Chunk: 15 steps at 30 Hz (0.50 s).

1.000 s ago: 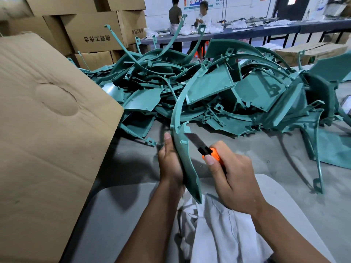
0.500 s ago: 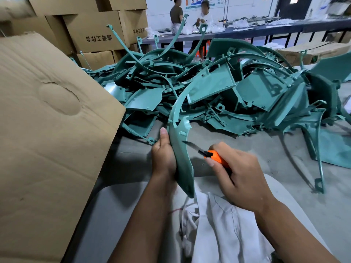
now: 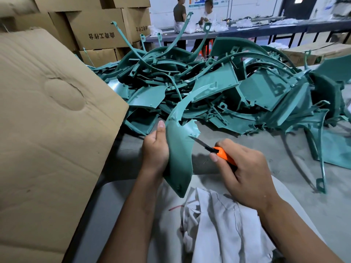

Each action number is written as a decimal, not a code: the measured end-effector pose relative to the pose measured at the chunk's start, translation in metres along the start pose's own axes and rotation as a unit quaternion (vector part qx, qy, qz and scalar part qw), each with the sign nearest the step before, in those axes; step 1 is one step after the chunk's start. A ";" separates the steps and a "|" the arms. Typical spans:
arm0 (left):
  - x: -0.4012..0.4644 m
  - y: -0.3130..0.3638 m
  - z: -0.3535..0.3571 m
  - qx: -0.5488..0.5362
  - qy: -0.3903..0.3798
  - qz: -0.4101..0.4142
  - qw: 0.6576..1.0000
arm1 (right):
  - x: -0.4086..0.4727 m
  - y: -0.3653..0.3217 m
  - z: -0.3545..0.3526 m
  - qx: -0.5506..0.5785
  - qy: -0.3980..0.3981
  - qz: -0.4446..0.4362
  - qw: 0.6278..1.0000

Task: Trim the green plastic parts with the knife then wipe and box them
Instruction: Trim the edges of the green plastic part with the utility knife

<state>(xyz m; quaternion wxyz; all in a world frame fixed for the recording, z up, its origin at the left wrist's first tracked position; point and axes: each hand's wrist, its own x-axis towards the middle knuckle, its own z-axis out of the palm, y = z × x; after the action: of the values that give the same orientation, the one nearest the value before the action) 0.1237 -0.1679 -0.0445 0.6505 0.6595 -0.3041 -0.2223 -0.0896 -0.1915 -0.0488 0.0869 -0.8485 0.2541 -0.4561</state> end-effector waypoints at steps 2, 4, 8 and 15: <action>0.002 0.000 -0.002 -0.010 -0.001 0.001 1.000 | 0.000 0.000 -0.002 0.007 -0.024 -0.025 0.999; 0.004 0.000 -0.005 -0.007 0.000 0.002 1.000 | 0.000 0.000 -0.002 0.015 -0.050 -0.046 0.998; 0.006 0.002 -0.011 0.000 -0.014 0.014 1.000 | -0.001 0.001 -0.002 0.059 -0.099 -0.056 0.992; 0.007 0.002 -0.012 0.001 -0.012 -0.012 1.000 | -0.004 -0.001 -0.005 0.122 -0.109 -0.067 0.984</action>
<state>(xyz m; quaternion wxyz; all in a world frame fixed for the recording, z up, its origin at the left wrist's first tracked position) 0.1374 -0.1640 -0.0414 0.6432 0.6613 -0.3039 -0.2379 -0.0951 -0.1881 -0.0482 0.1866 -0.8913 0.1277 -0.3930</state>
